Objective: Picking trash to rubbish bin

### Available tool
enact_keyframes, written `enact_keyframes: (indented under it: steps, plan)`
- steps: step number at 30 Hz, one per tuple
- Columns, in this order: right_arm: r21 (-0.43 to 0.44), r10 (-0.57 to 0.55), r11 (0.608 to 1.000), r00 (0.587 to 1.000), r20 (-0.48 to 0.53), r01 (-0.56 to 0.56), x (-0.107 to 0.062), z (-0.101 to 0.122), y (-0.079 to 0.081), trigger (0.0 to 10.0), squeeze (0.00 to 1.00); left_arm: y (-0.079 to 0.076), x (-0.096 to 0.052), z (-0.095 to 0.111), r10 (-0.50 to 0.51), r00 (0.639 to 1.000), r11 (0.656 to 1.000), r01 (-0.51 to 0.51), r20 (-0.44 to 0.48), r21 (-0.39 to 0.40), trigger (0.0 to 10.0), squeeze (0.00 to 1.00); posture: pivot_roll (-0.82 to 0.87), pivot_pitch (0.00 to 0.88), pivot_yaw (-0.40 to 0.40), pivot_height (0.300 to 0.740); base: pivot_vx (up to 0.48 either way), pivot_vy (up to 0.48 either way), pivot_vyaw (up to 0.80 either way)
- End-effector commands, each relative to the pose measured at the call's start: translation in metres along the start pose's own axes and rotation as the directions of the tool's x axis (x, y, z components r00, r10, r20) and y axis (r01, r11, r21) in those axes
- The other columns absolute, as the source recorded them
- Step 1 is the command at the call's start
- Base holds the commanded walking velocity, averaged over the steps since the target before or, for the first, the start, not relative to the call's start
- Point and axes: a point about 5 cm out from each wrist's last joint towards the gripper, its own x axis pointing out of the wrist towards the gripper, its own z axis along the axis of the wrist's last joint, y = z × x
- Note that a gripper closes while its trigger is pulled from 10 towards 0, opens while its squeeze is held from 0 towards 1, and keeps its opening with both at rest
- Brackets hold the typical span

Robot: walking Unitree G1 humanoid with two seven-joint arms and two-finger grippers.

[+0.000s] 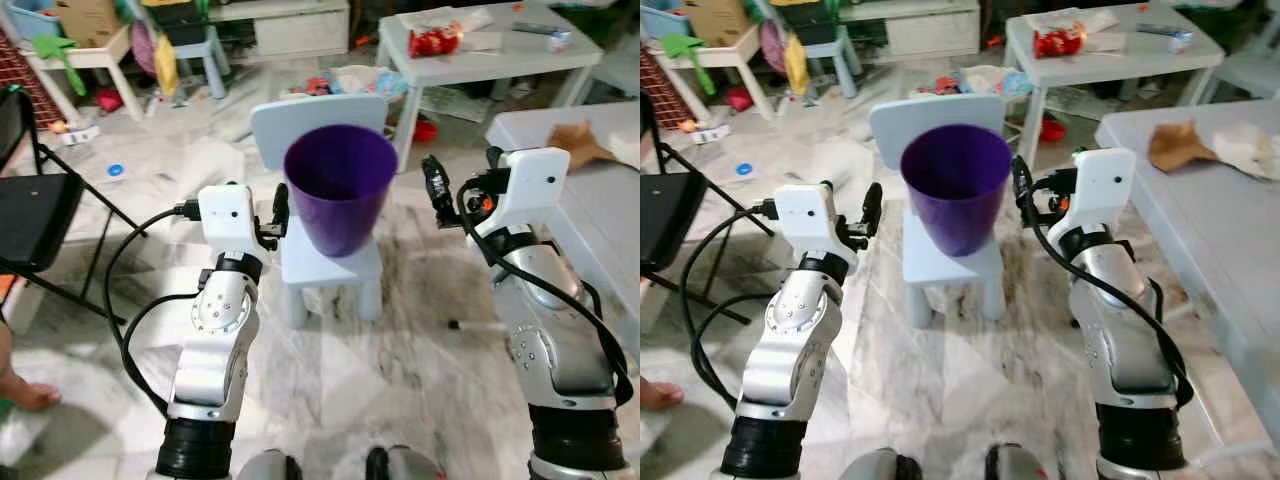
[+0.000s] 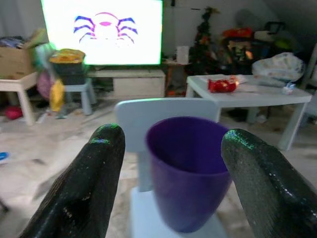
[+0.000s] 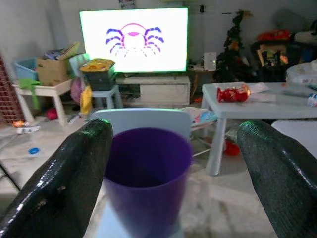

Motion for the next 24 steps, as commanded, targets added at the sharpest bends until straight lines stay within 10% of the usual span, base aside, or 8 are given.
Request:
enact_keyframes:
  steps: [1,24]
  plan:
    - [-0.007,0.012,1.0,1.0,0.007,-0.012,-0.0004,0.0018,0.0016,10.0,0.2,0.0032,-0.0006,0.0009,0.01,1.0,1.0,-0.01,0.005,-0.002,10.0,0.0,-0.02,0.154,0.025,0.74,-0.319,0.0,0.0]
    - [0.021,-0.004,1.0,1.0,-0.003,0.004,-0.0001,-0.0013,0.0007,10.0,0.08,0.003,-0.002,0.0012,-0.032,0.999,0.999,0.032,0.022,-0.011,10.0,0.0,-0.02,0.141,0.026,0.74,-0.088,0.0,0.0]
